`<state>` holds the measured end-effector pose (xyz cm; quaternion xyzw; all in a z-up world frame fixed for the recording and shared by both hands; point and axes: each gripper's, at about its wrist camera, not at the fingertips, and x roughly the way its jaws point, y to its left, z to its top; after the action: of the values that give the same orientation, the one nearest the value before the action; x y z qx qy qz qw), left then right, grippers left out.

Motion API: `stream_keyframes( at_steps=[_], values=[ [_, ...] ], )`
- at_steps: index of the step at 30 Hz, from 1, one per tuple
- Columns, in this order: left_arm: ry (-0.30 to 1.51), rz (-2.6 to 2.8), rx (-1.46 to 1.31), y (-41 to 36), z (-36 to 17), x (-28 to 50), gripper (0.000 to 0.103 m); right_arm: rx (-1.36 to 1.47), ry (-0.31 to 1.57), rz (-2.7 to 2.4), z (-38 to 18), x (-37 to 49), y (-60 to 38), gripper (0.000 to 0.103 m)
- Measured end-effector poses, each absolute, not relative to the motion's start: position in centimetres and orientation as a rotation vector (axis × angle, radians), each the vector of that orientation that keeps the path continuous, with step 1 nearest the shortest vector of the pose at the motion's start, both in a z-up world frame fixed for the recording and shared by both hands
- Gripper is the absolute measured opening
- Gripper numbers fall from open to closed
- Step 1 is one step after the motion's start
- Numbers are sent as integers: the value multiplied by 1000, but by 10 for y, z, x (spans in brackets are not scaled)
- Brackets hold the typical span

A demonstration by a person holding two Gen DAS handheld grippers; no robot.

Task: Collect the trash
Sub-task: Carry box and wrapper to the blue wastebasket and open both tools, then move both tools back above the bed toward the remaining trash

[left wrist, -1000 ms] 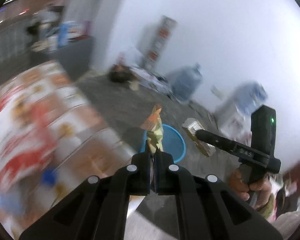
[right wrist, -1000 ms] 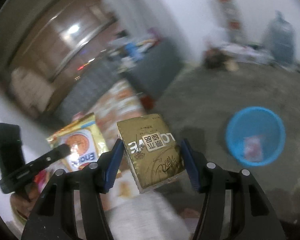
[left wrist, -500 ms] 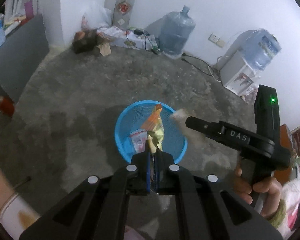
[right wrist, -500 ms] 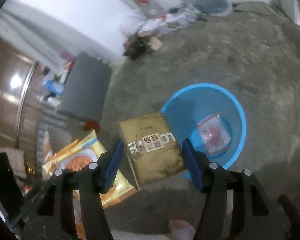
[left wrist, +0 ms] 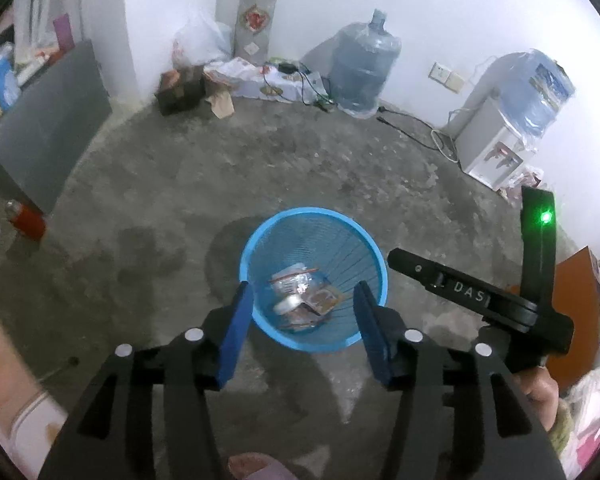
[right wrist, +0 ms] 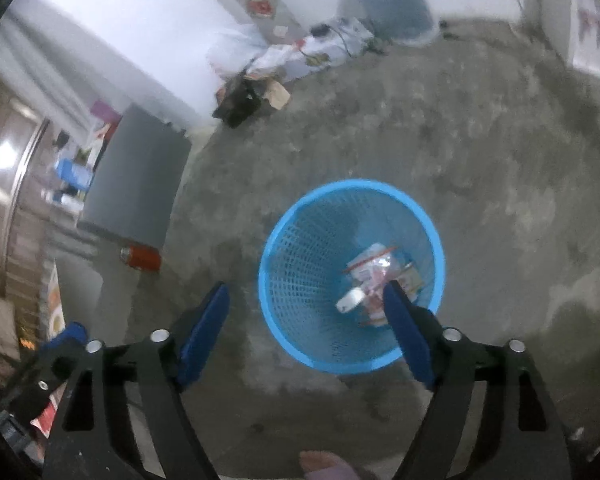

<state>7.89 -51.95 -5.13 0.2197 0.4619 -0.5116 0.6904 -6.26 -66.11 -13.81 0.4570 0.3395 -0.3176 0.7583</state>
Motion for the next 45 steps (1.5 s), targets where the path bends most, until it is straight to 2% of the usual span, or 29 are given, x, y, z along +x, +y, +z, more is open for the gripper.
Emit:
stream_keyframes(
  at_steps=[2, 3, 6, 11, 16, 23, 27, 34, 45],
  values=[
    [1008, -1160, 470, -497, -28, 71, 52, 909, 738, -701, -114, -60, -647, 84],
    [994, -1168, 458, -486, -19, 67, 55, 870, 739, -709, -105, -58, -641, 89],
    [934, -1176, 420, -444, 16, 56, 64, 727, 740, -733, -69, -52, -615, 95],
    [811, -1130, 335, -349, 64, 45, 73, 489, 769, -813, -22, -34, -561, 95],
    [729, -1036, 232, -246, 82, 46, 80, 259, 723, -686, 11, -14, -498, 95],
    [651, -787, 150, -104, 73, 51, 84, 191, 574, -360, 49, 4, -421, 95],
    [647, -597, 81, -33, 55, 54, 88, 163, 576, -176, 51, 19, -371, 95],
    [720, -373, -61, 58, 21, 70, 88, 106, 686, 36, 38, 57, -278, 95],
    [748, -168, -181, 139, -1, 76, 88, 52, 813, 296, 23, 84, -165, 95]
  ],
)
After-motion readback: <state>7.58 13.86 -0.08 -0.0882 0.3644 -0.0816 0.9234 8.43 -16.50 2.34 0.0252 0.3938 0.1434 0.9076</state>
